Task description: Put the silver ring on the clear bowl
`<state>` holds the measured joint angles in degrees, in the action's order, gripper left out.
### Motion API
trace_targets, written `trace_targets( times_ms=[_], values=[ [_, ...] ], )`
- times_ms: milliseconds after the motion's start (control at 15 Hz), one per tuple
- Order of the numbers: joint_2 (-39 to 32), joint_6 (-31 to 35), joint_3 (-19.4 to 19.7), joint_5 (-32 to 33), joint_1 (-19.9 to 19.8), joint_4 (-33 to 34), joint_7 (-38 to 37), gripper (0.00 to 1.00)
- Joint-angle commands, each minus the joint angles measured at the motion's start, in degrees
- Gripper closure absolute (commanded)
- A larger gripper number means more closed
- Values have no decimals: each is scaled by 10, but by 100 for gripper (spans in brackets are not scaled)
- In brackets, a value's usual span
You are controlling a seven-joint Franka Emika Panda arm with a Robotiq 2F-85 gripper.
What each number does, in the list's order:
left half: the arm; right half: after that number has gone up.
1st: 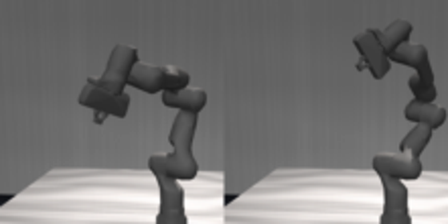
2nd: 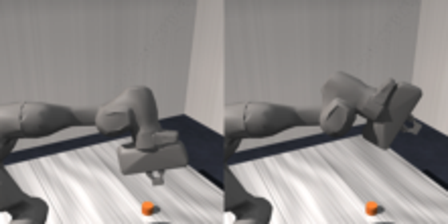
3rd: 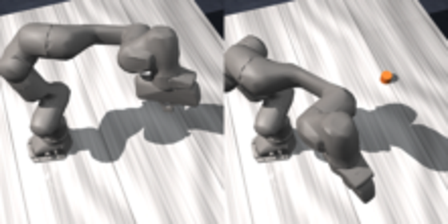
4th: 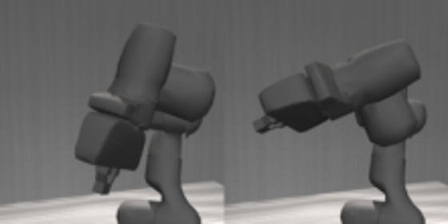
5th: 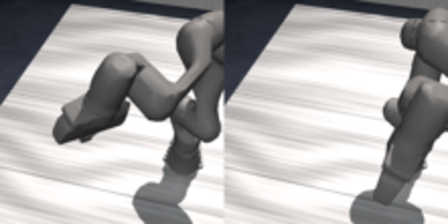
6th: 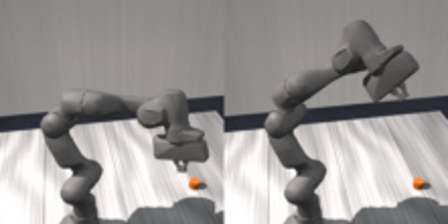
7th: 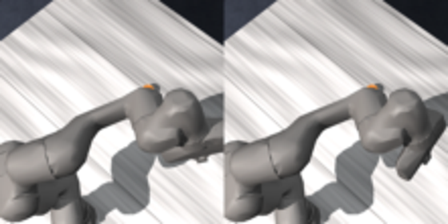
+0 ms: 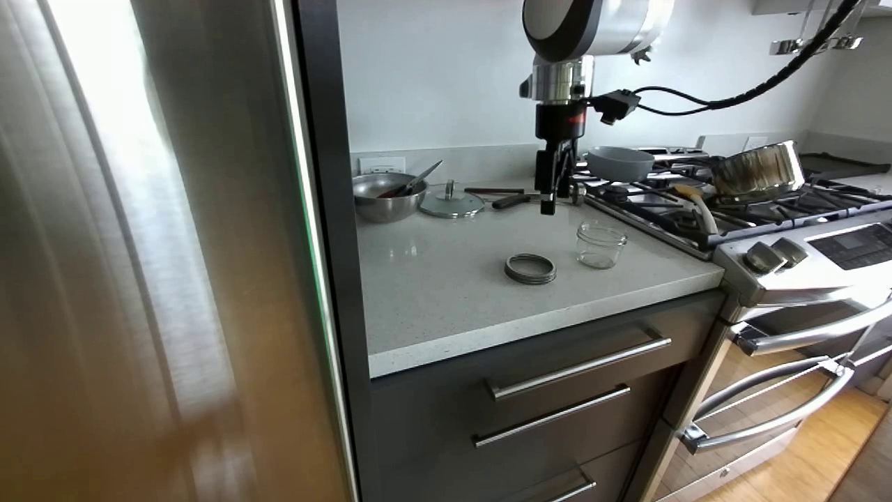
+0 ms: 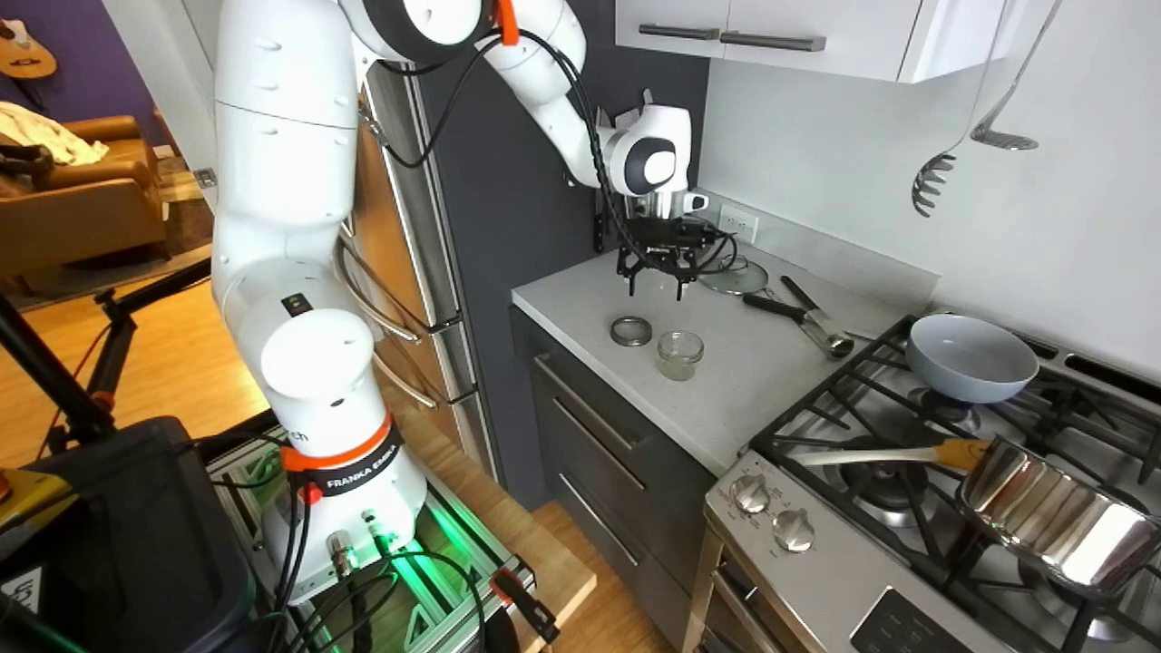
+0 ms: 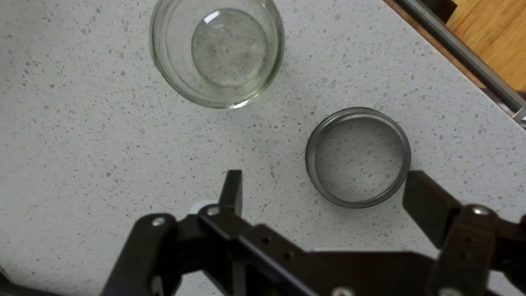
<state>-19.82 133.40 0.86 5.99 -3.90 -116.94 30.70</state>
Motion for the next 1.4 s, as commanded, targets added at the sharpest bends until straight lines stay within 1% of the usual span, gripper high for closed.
trace_targets(
  times_ms=[0, 267, 733, 933, 1067, 1133, 1200, 1267, 1333],
  values=[
    [-53, 6, -19, -2, -18, 42, 43, 0],
    [-95, 2, -26, 0, -24, 74, 73, 0],
    [-153, 4, -29, 5, -28, 117, 86, 0],
    [-168, 6, -31, 6, -28, 128, 87, 4],
    [-174, 5, -34, 6, -27, 135, 87, 15],
    [-177, 5, -35, 6, -27, 138, 87, 26],
    [-179, 4, -35, 6, -27, 140, 87, 28],
    [-181, 4, -36, 7, -27, 142, 87, 28],
    [-183, 4, -36, 7, -27, 144, 86, 35]
  ],
)
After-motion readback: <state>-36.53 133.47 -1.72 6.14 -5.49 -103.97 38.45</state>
